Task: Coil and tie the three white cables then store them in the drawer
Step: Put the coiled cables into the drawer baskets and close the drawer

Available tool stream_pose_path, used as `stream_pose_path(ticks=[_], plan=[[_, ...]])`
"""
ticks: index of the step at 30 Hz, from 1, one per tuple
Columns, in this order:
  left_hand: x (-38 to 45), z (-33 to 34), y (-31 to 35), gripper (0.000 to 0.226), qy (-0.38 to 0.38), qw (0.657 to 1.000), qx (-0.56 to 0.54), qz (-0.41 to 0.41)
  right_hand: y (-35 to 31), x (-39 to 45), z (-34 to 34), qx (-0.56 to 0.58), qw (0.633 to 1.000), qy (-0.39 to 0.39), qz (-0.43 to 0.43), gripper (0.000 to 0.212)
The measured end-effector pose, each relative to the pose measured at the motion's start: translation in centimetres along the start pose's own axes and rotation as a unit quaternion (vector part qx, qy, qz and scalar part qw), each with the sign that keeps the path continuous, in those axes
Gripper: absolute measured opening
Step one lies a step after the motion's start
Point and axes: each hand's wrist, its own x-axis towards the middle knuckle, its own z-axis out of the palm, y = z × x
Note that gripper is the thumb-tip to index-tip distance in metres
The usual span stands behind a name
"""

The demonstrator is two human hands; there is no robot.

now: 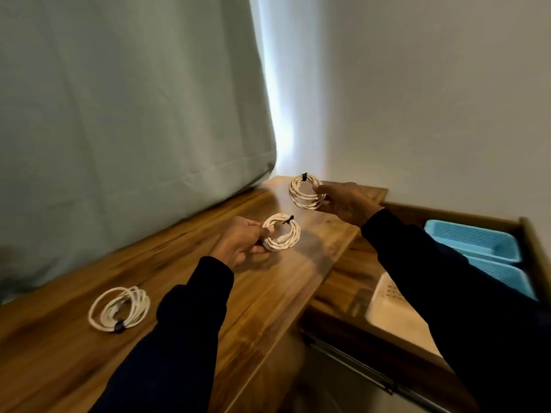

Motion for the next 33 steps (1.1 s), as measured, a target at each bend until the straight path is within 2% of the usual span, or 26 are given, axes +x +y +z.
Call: stream_pose_path(ticks=[6,10,16,20,26,30,33], plan=[[1.8,8.0,0.7,0.010,-0.123,0.992,0.040,-0.006,-1.1,-3.2,-9.0,-0.030,0.992,0.121,-0.016,0.028],[2.8,14.2,0.8,0.013,-0.202,0.976,0.085,-0.007,-1.9,-5.5,-14.9,-0.083,0.977,0.195,0.000,0.016],[2.4,21.7,0.0,0.016,-0.268,0.950,0.160,-0.021,-1.3,-6.8,-23.6,-0.157,0.953,0.259,-0.017,0.015],[1.0,25.5,-1.7,0.015,-0.330,0.921,0.209,-0.010,0.5,-7.0,-28.3,-0.246,0.923,0.297,-0.008,0.021],[-0.1,29.4,-4.8,0.023,-0.333,0.888,0.316,-0.005,5.7,-5.9,-33.0,-0.343,0.887,0.302,0.072,0.029],[-0.5,31.0,-6.3,0.027,-0.334,0.881,0.334,-0.013,8.2,-5.0,-33.9,-0.444,0.839,0.293,0.111,0.041],[-0.5,31.8,-7.3,0.025,-0.324,0.878,0.353,-0.002,9.2,-4.5,-33.7,-0.529,0.789,0.284,0.129,0.048]])
